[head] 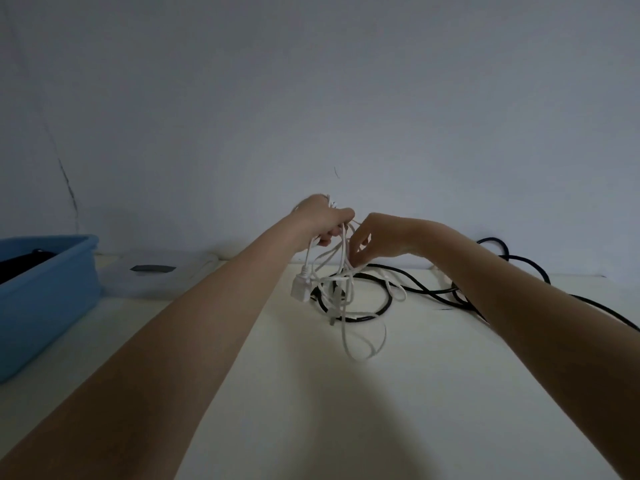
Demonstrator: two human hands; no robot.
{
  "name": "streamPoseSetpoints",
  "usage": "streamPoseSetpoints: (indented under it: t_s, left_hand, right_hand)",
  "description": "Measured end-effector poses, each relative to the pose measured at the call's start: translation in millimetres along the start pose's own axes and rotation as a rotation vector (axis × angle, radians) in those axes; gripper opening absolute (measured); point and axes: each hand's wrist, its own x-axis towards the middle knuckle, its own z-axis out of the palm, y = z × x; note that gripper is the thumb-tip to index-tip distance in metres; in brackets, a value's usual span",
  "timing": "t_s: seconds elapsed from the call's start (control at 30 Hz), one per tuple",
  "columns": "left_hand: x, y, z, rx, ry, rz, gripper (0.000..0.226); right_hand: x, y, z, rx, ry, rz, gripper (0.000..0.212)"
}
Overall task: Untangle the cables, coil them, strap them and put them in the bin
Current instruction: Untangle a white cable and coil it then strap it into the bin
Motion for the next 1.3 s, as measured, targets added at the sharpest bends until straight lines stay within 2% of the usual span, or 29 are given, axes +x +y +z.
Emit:
streamPoseSetpoints:
  t_s: [0.07, 0.13, 0.23, 0.3, 0.37, 0.47, 0.53, 0.63, 0.67, 0.73, 0.8, 0.83, 0.9, 1.0, 1.1, 1.2, 1.3]
  left_hand:
    - [-3, 1, -2, -0.028, -0.026, -0.001, 0.020]
    - [-4, -1, -6, -0.018, -0.082, -0.020, 0.022]
    - [-8, -12, -6, 0.079, -0.202, -0.123, 0.026]
    - [-14, -20, 0, -0.015, -0.294, -0.268, 0.036]
    - [-15, -22, 8, -0.164, -0.355, -0.391, 0.041]
    - [-10, -18, 12, -0.216, -0.394, -0.532, 0.042]
    - [-9, -27, 5, -0.206, -0.367, -0.592, 0.038]
    - [-11, -61, -15, -0.066, -0.215, -0.570, 0.031]
    - [-12, -71, -24, -0.144, -0.163, -0.587, 0.028]
    - [-10, -78, -38, -0.325, -0.081, -0.588, 0.027]
    - [-3, -71, -44, -0.385, -0.006, -0.543, 0.032]
    - [1, -66, -46, -0.394, 0.027, -0.500, 0.034]
    - [6, -59, -46, -0.428, 0.075, -0.437, 0.033]
    - [7, -52, -42, -0.436, 0.049, -0.384, 0.029]
    - [4, -46, -28, -0.384, 0.004, -0.327, 0.023]
    - [4, -43, -5, -0.213, -0.002, -0.256, 0.014]
    - [-4, -38, 27, 0.042, -0.119, -0.162, 0.017]
  right_hand:
    - [2, 4, 5, 0.009, 0.031, -0.018, 0.010]
    - [6, 10, 12, -0.085, 0.143, -0.030, 0.009]
    - [9, 23, 16, -0.064, 0.451, -0.062, 0.005]
    - [9, 23, 16, -0.033, 0.686, -0.164, 0.009]
    - [6, 16, 15, -0.180, 0.878, -0.335, 0.007]
    - [5, 8, 11, -0.489, 0.956, -0.529, 0.012]
    - [1, 12, -2, -0.515, 0.988, -0.420, 0.009]
    - [-18, 44, -32, -0.284, 1.096, 0.040, 0.021]
    - [-25, 54, -39, -0.171, 1.088, 0.132, 0.021]
    - [-31, 66, -42, -0.125, 1.102, 0.209, 0.020]
    - [-29, 74, -40, -0.065, 1.093, 0.296, 0.019]
    - [-23, 78, -38, 0.039, 1.067, 0.338, 0.016]
    - [-16, 83, -36, 0.372, 0.964, 0.355, 0.008]
    - [-14, 76, -34, 0.919, 0.771, 0.345, 0.007]
    - [-11, 56, -31, 1.240, 0.551, 0.306, 0.031]
    - [5, 22, -23, 1.473, 0.493, 0.235, 0.044]
    - [22, -19, -13, 1.744, 0.424, 0.037, 0.048]
